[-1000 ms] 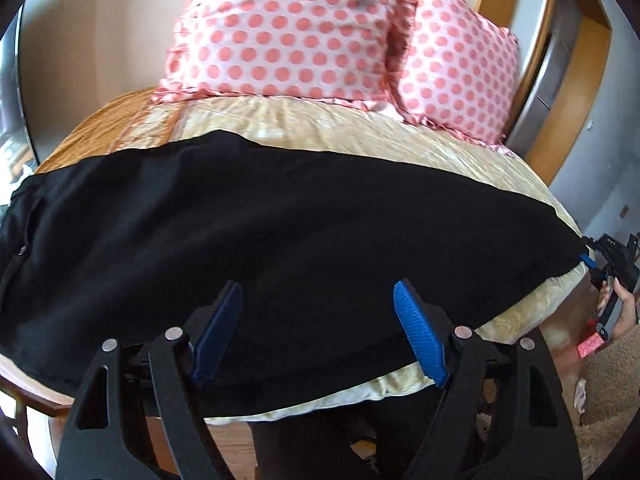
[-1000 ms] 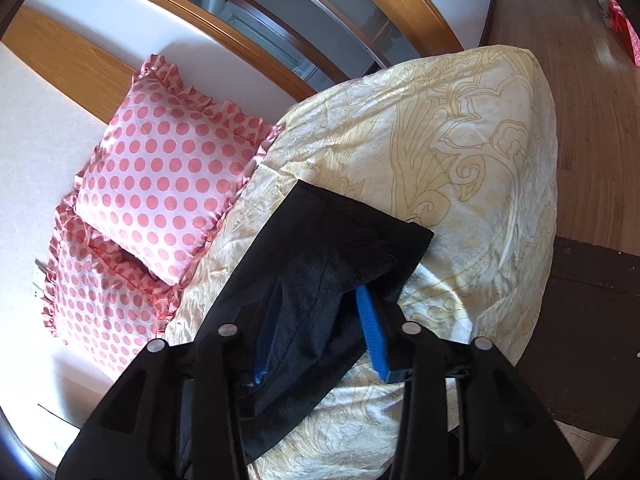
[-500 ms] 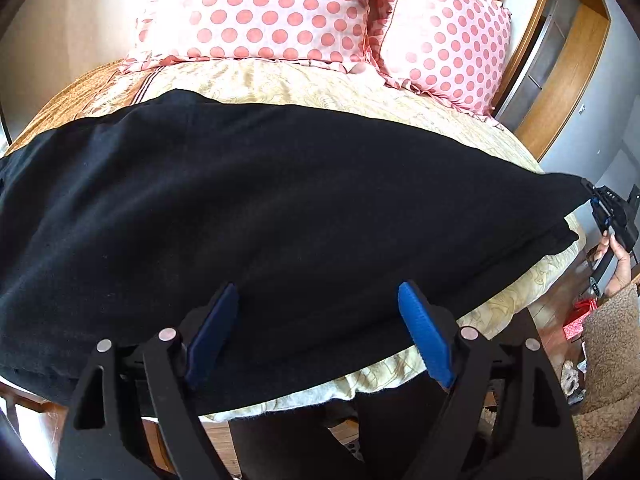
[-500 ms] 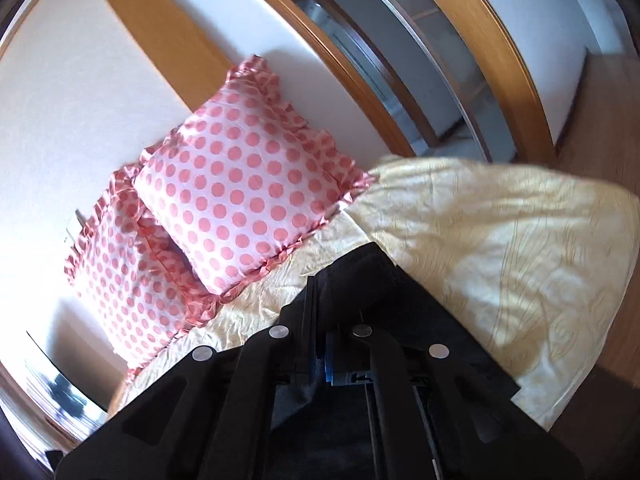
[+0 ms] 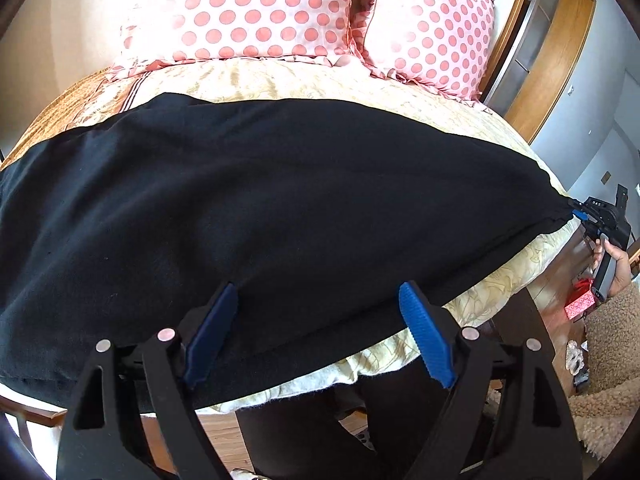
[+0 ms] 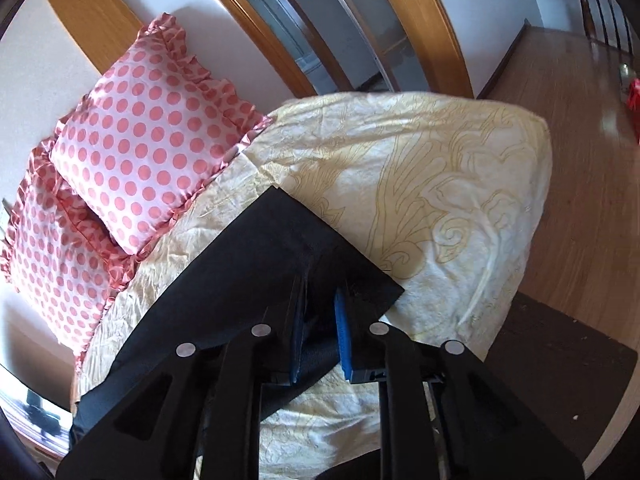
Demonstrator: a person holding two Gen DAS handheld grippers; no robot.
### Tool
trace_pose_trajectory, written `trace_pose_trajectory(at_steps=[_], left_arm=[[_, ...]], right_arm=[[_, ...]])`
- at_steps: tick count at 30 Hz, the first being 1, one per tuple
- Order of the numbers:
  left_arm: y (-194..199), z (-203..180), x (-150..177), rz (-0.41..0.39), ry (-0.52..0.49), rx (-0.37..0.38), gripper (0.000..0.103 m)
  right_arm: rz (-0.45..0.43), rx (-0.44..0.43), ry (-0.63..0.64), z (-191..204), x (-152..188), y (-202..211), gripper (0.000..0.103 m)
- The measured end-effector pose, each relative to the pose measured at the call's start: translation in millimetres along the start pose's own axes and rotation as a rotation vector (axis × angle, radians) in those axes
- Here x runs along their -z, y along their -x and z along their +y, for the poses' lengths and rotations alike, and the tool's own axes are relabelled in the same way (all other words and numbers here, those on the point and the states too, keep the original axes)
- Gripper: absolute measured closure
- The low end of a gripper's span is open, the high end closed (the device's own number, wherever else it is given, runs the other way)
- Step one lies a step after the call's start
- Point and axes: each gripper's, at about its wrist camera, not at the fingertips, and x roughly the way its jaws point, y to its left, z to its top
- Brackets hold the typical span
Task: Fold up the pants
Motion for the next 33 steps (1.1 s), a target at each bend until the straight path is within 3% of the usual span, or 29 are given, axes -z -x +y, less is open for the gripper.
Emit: trace_pose_trajectory(at_steps=[1, 3, 5, 9, 13, 18, 23, 31, 33], left_arm=[[1.3, 0.3, 0.2, -0.003, -0.001, 0.001, 0.020], [6.0, -0.2, 2.0, -0.020, -0.005, -0.002, 0.020], [11.4, 0.0, 3.2, -0.048, -0.007, -0.004, 0.020], [18.6, -0.8, 7.4, -0.098, -0.002, -0.040, 0.015], [20.1, -3.6, 12.3, -0.098, -0.016, -0.055, 0.015], [26.6, -2.7, 16.8, -0.110, -0.029, -0.055, 0.013], [28.8, 0.1, 22.5, -0.116, -0.029, -0.058, 0.012], [25.0, 2.1, 22.1, -0.108, -0.013, -0.045, 0.012], [24.6, 2.3, 21.5, -0.108, -0.013, -0.047, 0.012]], right_arm=[[-0.019, 0.015, 0.025, 3.8, 2.5, 8.9, 0.067], [-0.046, -0.029, 0.062, 19.0, 15.8, 27.8, 0.054], [-0.044, -0.172, 0.166, 48.2, 36.3, 39.8, 0.054], [-0.012, -0.435, 0.495, 129.3, 98.2, 56.7, 0.057], [0.051, -0.602, 0.789, 202.4, 164.4, 62.6, 0.062], [0.120, -0.637, 1.023, 246.4, 214.7, 49.7, 0.062], [0.156, -0.557, 1.213, 255.0, 241.8, 38.6, 0.062], [0.133, -0.520, 1.306, 259.1, 251.1, 32.8, 0.068], [0.121, -0.528, 1.312, 259.6, 251.4, 30.6, 0.078]])
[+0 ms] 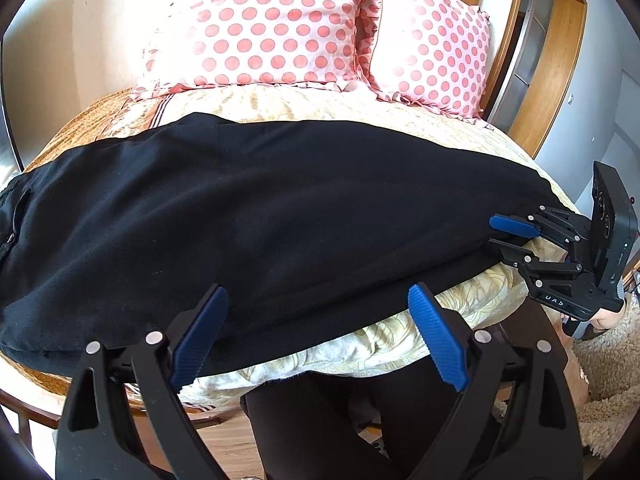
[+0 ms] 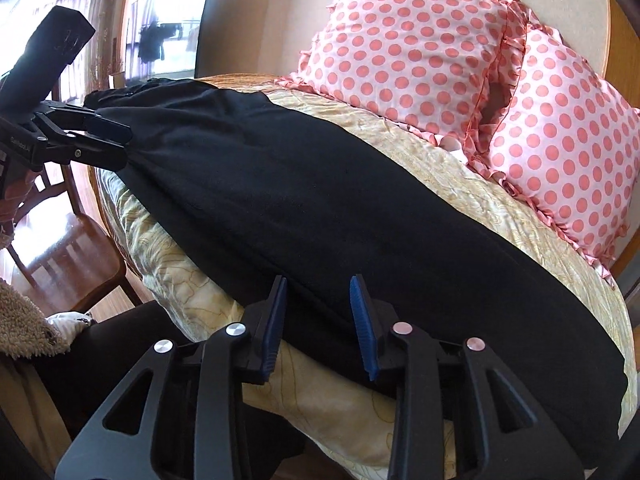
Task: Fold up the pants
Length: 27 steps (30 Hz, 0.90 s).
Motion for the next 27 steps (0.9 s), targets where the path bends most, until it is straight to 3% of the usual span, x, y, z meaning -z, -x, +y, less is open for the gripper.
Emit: trace_pose_trajectory(at_steps=[6, 11, 16, 17, 21, 24, 27], left_arm=[[3.1, 2.7, -2.1, -0.006, 0.012, -0.011, 0.011], [9.2, 9.1, -8.8, -0.029, 0.021, -0.024, 0.011], [4.6, 9.4, -23.2, -0.052, 0.018, -0.034, 0.010], [1.8, 8.7, -25.4, -0.052, 0.021, -0.032, 0.010], [-10.5, 7.2, -24.7, -0.029, 0.025, -0.028, 0.010], [-19.2, 5.7, -16.5, 0.005, 0.016, -0.020, 0.010], [-24.3, 3.3, -8.1, 0.011, -0.010, -0.033, 0.009]], right_arm=[[-0.038, -0.013, 0.006, 0.2, 2.3, -0.3, 0.097], [-0.073, -0.107, -0.023, -1.5, 13.7, 22.1, 0.098], [-0.049, -0.092, -0.026, 1.4, 16.4, 15.9, 0.097], [-0.043, -0.088, -0.036, 0.7, 15.2, 15.4, 0.096], [-0.037, -0.055, -0.075, -7.3, 19.5, 26.9, 0.065], [-0.059, -0.038, -0.195, -32.4, 33.4, 47.7, 0.064], [-0.097, 0.084, -0.457, -86.9, 57.4, 75.4, 0.064]])
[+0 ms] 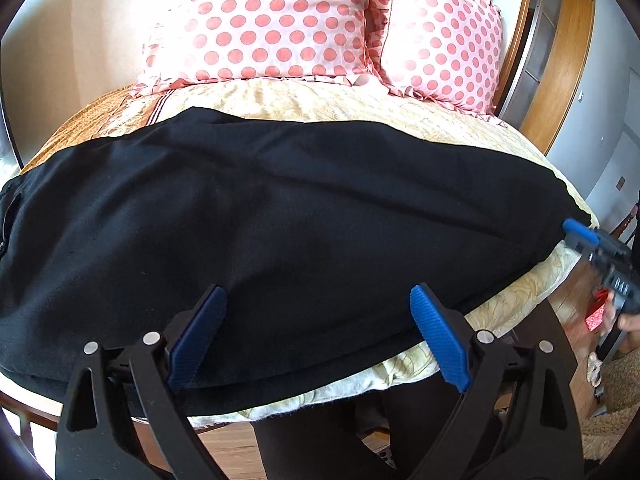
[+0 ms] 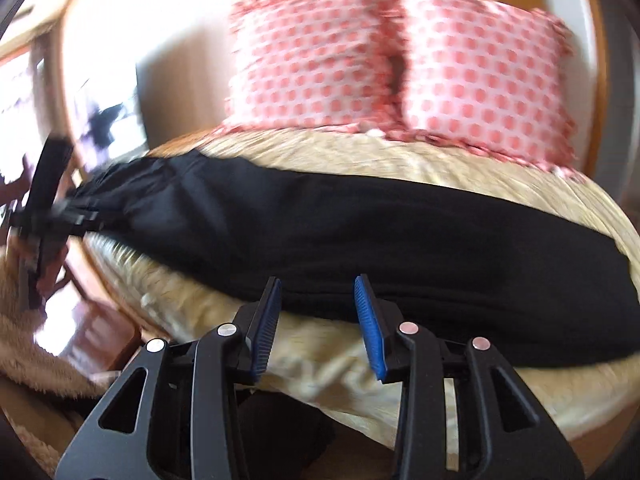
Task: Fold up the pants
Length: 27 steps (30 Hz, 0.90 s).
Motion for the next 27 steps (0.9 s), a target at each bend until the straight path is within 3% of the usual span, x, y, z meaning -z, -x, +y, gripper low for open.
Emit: trace_pose_trajectory(at_steps=[2, 5, 7, 9, 16, 27], left_arm=[[-0.4, -2.6, 4.0, -0.008, -0.019, -0.004, 0.007], [-0.5, -2.8, 5.7, -0.014, -0.014, 0.007, 0.004], [-0.8, -2.6, 6.2, -0.020, -0.008, 0.015, 0.002], [-1.1, -3.4, 6.2, -0.025, -0.006, 0.014, 0.002], [-1.9, -6.9, 8.0, -0.029, -0.029, -0.007, 0.002], [-2.5, -7.7, 8.5, -0.031, -0.041, -0.019, 0.002]], right_arm=[[-0.048, 0.126, -0.260, -59.4, -0.7, 19.9, 0.064], [-0.140, 0.247, -0.688, -151.4, 15.1, 56.6, 0.064], [-0.143, 0.358, -0.826, -189.1, 24.5, 72.7, 0.064], [-0.143, 0.433, -0.879, -211.9, 29.8, 80.4, 0.064], [-0.177, 0.492, -1.027, -245.8, 51.8, 85.3, 0.064], [-0.166, 0.455, -1.042, -246.6, 49.2, 70.8, 0.066]])
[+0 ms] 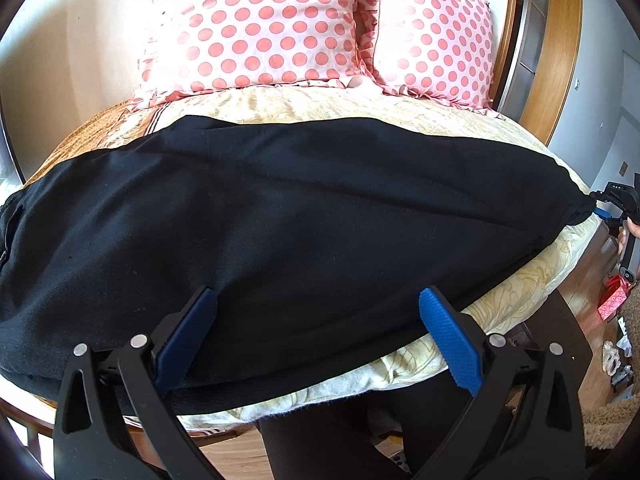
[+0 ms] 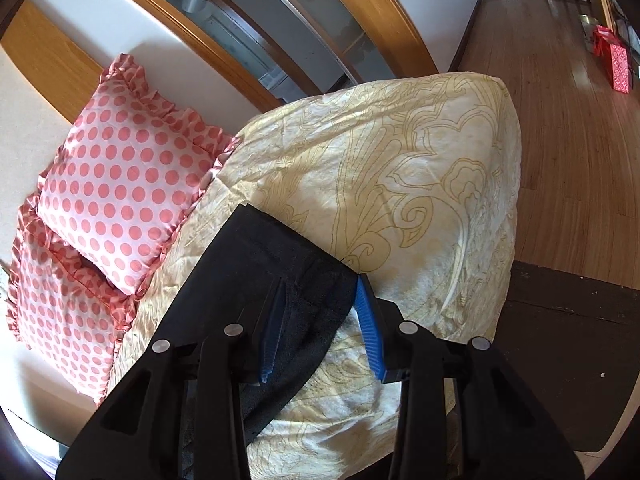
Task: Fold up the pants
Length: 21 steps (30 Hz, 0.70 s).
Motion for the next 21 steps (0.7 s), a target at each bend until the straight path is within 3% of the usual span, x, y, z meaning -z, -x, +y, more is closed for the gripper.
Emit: trace_pose_trajectory(at_steps=[5, 7, 10, 15, 21], left_arm=[[0.2, -0.4, 0.2, 0.000, -0.001, 0.000, 0.002], [0.3, -0.3, 0.2, 0.000, 0.000, 0.000, 0.002], [0.5, 0.3, 0.2, -0.001, -0.001, 0.001, 0.002], [0.7, -0.6, 0.3, -0.001, 0.001, 0.001, 0.002], [1.5, 0.1, -0.3, -0.004, 0.002, 0.002, 0.002]], right_arm=[[-0.014, 0.022, 0.019, 1.7, 1.2, -1.4, 0.076], [-0.014, 0.022, 0.030, 1.8, 1.8, -3.2, 0.089], [-0.032, -0.009, 0.034, 4.3, 2.0, -1.6, 0.092], [-0.064, -0.146, 0.065, 28.6, -3.6, 11.8, 0.092], [-0.046, -0.371, 0.173, 106.1, -1.0, 24.2, 0.093]])
